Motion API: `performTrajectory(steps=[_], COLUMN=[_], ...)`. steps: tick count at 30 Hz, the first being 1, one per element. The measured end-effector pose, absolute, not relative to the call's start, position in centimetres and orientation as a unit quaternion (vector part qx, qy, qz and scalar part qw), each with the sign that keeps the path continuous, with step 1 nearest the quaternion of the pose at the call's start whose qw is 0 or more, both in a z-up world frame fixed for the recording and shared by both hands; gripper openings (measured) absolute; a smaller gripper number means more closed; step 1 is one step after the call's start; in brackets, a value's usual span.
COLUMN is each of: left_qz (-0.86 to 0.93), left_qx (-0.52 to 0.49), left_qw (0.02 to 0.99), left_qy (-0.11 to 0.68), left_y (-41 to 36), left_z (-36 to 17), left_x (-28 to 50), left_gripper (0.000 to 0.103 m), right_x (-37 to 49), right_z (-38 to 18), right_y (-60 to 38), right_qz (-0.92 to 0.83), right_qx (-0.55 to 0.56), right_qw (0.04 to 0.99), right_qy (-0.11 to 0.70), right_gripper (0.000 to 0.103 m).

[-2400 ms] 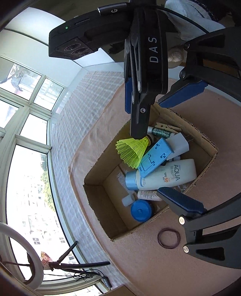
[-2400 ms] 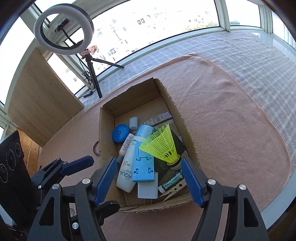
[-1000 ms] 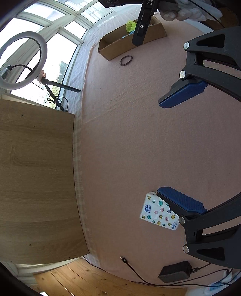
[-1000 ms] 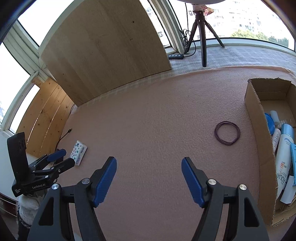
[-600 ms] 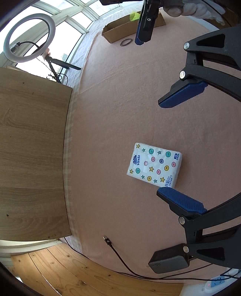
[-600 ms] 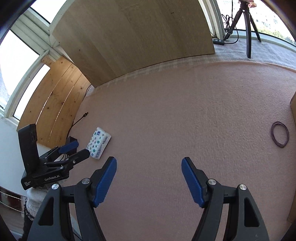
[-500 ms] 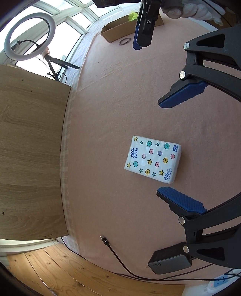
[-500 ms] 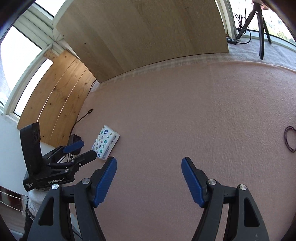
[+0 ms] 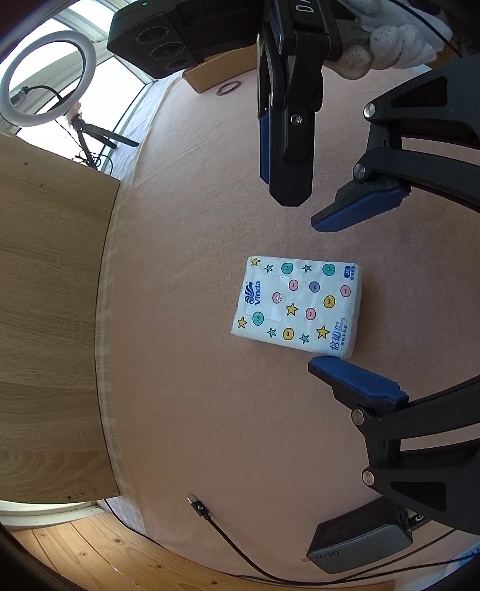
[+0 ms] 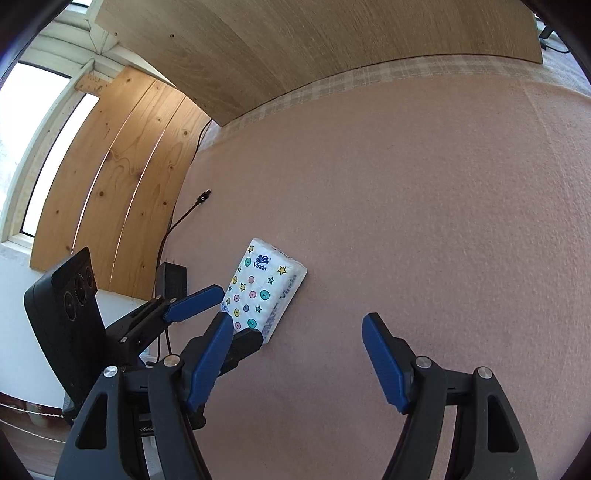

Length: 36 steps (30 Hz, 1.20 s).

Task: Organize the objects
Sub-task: 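Close the left gripper on the tissue pack while the right gripper closes on it too, then lift the tissue pack with both grippers and carry it over the box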

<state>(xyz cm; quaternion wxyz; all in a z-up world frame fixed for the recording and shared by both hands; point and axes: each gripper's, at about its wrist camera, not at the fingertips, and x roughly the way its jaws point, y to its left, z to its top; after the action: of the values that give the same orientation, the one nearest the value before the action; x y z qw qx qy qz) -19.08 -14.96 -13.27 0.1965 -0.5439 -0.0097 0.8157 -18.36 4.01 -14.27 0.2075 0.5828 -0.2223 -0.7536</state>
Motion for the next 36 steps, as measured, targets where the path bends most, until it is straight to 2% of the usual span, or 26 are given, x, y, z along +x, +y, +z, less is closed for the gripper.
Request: performTrajectory(steps=[2, 7, 15, 22, 36], left_qz=[0.813, 0.810, 0.814, 0.819, 0.842], left_qx=[-0.545, -0.548, -0.542, -0.537, -0.490], left_qw=[0.202, 0.208, 0.208, 0.202, 0.224], left_qy=[-0.010, -0.016, -0.035, -0.025, 0.010], left_y=[-14.8, -14.6, -14.2, -12.7, -3.3], left_z=[-13.6, -14.1, -14.2, -13.5, -9.0], left_x=[-19.1, -19.1, -18.9, -18.1, -13.5], left_gripper=[0.069, 0.056, 0.048, 0.040, 0.039], right_x=[-18.7, -19.4, -19.7, -19.0, -14.2], right_z=[-14.7, -15.3, -16.4, -16.0, -11.5], right_y=[3.4, 1.9, 0.9, 1.7, 8.4], right_qz=[-0.748, -0.741, -0.727, -0.732, -0.773], right_qx=[0.588, 0.597, 0.612, 0.609, 0.570], right_qw=[0.212, 0.220, 0.229, 0.228, 0.198], right_qy=[-0.225, -0.215, -0.210, -0.205, -0.194], right_gripper=[0.067, 0.056, 0.035, 0.034, 0.034])
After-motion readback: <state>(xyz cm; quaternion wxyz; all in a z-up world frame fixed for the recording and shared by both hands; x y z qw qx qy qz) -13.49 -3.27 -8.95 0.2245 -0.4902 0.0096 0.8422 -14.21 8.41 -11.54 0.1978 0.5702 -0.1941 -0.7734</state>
